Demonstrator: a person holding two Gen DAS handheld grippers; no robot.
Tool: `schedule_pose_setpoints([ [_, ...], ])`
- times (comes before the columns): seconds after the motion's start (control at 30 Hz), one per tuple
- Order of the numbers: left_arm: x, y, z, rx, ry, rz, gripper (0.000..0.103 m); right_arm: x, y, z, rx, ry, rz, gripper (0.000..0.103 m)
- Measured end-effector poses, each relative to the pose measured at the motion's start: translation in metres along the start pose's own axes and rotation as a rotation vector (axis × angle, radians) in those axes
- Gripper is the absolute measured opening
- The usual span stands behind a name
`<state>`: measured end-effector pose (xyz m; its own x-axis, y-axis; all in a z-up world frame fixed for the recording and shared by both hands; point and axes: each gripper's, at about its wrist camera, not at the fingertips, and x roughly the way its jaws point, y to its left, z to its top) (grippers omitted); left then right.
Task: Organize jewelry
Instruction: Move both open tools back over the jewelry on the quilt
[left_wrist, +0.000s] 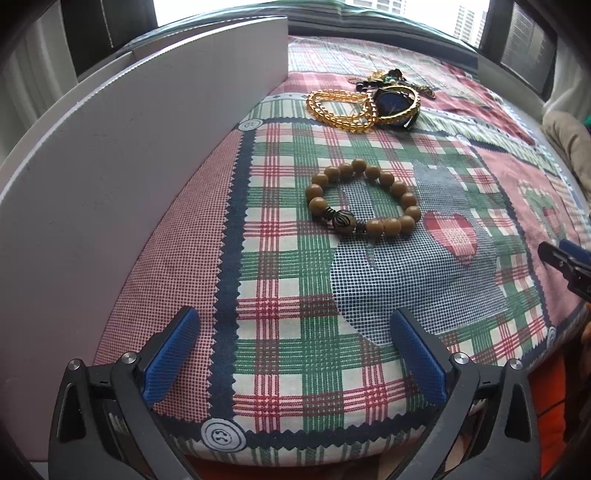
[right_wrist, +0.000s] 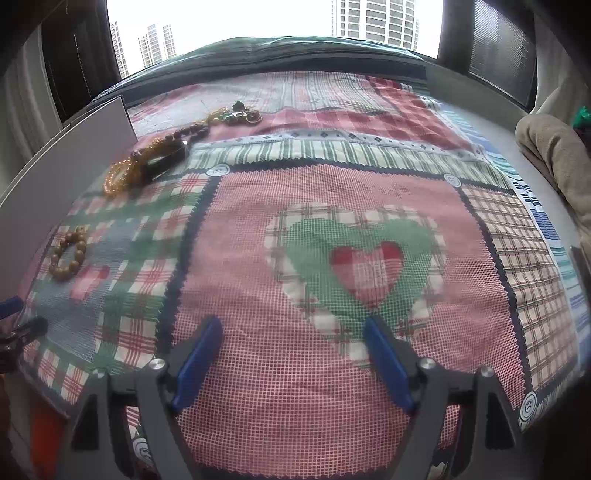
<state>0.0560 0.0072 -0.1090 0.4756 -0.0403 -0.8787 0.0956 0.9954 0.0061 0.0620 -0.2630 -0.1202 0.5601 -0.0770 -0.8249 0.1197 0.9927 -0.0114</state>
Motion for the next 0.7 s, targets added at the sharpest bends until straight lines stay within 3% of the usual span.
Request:
schedule_pose_setpoints([
  [0.23,0.001,-0.001,-0.001,-0.008,-0.006,-0.002,0.103,0.002,0.005,0.002,0.047,0.042,-0.046,0.087],
  [0.37,-0.001,0.0,-0.001,-0.005,0.016,-0.002,0.103,0.003,0.006,0.003,0.028,0.063,-0.026,0.092],
  [0.7,0.003,-0.001,0.003,-0.043,0.039,0.014,0.103,0.004,0.013,-0.004,-0.016,0.036,-0.014,0.103],
])
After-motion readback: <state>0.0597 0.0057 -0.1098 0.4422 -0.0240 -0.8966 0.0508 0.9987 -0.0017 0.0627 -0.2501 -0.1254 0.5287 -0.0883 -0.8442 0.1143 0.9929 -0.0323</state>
